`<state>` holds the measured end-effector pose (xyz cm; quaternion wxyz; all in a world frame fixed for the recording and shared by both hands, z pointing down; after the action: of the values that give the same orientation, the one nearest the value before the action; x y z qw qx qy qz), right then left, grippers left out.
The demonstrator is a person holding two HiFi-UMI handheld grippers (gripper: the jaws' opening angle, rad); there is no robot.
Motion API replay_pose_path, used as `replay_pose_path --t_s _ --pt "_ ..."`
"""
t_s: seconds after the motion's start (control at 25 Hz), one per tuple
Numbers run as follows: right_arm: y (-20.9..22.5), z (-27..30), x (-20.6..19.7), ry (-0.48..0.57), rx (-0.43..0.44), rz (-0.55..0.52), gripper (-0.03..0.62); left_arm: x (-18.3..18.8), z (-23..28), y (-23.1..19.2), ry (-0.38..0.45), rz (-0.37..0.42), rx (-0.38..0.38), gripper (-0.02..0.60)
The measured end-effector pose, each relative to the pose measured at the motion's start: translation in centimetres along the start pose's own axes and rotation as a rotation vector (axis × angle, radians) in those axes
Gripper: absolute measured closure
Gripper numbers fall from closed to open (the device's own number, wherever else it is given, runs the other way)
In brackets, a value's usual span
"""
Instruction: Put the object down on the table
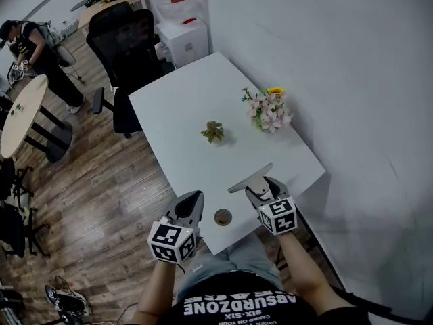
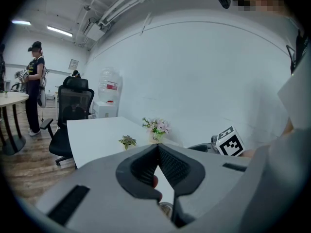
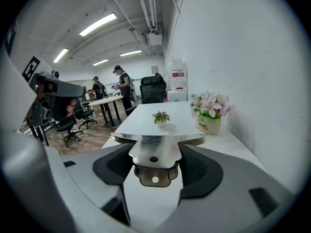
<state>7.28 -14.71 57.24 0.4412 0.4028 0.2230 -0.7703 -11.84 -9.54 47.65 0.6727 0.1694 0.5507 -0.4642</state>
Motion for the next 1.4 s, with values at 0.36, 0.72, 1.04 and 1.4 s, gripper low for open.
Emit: replay_pose_path --t_s 0.36,0.72,1.04,1.4 --pt "0.0 0.6 -0.9 -0.028 0.006 -0.003 0.310 -0.1 0.0 0.1 -0.008 -0.004 0.001 0.577" --pt "0.2 1.3 -1.7 -0.049 0.011 0.000 0.310 -0.4 0.3 0.0 -0.016 -0.008 0.006 0.575" --pt "0.2 2.1 -2.8 -0.079 0.016 -0.002 0.310 -0.6 0.4 -0.2 -0.019 -0.011 0.007 0.575" --pt "0.1 2.7 -3.9 -0.108 0.016 -0.007 0.310 -0.8 0.1 -0.6 -0.022 -0.014 0.011 0.575"
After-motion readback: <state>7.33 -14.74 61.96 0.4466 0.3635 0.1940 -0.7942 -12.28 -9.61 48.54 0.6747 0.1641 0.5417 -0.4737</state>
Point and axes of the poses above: the fingertips, and each gripper's own axes: z forward along the fingers, y to its right, x out of its top, the point moved 3 cm from there along -z, backward along the fingers, and after that the axes turned 5 degrees about -x, right-handed, at the moved point
